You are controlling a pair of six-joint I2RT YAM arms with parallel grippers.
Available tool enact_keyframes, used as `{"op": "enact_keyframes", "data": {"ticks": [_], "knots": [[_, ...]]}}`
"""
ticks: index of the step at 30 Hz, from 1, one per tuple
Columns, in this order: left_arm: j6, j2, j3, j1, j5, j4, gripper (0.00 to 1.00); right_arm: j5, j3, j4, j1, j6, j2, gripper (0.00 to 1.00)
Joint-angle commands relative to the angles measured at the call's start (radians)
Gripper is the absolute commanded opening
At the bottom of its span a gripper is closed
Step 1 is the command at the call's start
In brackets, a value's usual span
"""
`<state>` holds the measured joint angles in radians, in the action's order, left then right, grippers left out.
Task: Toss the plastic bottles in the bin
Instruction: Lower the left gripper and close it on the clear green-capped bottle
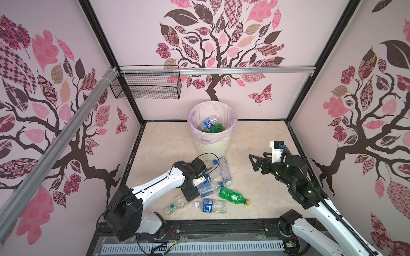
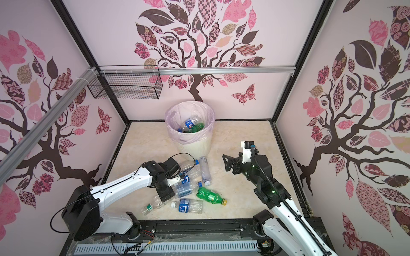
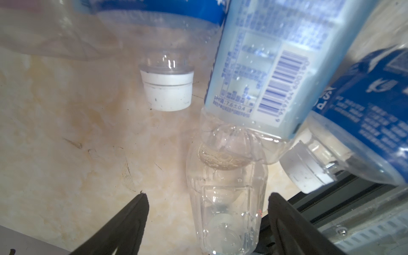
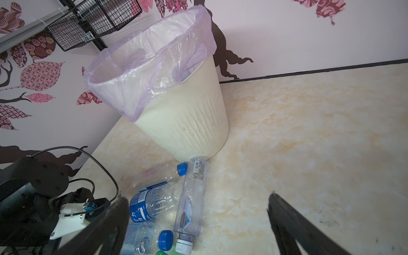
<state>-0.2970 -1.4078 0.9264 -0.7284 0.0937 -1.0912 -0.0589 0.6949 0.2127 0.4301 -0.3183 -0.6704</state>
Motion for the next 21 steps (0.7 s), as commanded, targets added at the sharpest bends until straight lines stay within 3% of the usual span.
{"op": "enact_keyframes", "data": {"ticks": [1, 12, 21], "knots": [[-0.008, -0.037, -0.022, -0.003, 0.006, 0.013, 0.87, 0.035, -0.005, 0.001, -0.004, -0.01, 0.018, 1.0], [-0.006, -0.132, -0.033, -0.003, 0.009, 0.059, 0.71, 0.068, -0.003, 0.004, -0.004, -0.011, 0.019, 1.0], [-0.006, -0.087, -0.035, -0.002, 0.006, 0.062, 0.55, 0.091, -0.006, 0.003, -0.004, -0.012, 0.014, 1.0]]}}
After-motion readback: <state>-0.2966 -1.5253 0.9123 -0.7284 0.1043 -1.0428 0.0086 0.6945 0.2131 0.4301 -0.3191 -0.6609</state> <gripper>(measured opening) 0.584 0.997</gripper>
